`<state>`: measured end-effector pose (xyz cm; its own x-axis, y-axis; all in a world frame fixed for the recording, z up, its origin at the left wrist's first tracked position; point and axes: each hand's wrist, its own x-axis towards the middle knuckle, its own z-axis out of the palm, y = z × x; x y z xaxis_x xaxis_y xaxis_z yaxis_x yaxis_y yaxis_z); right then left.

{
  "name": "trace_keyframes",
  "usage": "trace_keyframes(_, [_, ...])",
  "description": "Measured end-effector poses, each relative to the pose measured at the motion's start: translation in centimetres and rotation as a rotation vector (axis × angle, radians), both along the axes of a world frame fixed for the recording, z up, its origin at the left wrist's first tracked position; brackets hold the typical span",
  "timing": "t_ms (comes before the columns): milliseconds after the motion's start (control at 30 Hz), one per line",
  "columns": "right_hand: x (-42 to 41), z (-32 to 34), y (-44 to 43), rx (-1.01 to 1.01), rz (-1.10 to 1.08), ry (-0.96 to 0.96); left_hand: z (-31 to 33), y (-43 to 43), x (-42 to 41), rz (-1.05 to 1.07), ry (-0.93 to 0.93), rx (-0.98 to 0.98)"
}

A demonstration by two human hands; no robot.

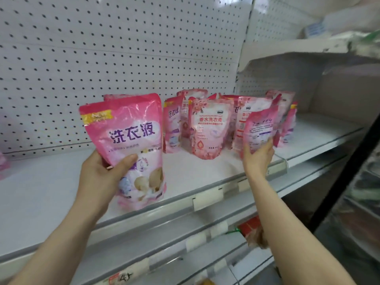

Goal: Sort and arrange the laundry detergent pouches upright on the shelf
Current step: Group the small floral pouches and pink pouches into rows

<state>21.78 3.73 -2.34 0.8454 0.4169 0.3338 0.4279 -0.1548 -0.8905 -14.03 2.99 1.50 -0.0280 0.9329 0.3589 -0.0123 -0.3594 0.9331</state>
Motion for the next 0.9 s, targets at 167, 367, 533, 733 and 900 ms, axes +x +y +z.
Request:
trace_keyframes(167, [4.8, 1.5, 3.0, -0.181, 0.049, -0.006, -1.2, -0.1, 8.1, 0.033, -0.028, -0.034])
trace_keyframes(367, [8.2, 0.4, 4.5, -0.111, 0.086, -0.063, -2.6, 0.2, 13.0, 0.096, -0.035, -0.051])
trace_keyframes(533, [10.1, -0.6, 2.5, 0.121, 0.515, 0.114, -2.1, 1.2, 15.4, 0.095, -0.051, -0.056])
trace_keyframes(733, [11.5, -1.0, 0.8, 0.100, 0.763, 0.281, -2.5, 2.2, 17.8, 0.084, -0.033, -0.053])
trace_keyframes(900, [8.9, -1.3, -0.2, 0.231, 0.367, 0.142, -2.7, 2.2, 18.6, 0.089, 0.006, -0.036])
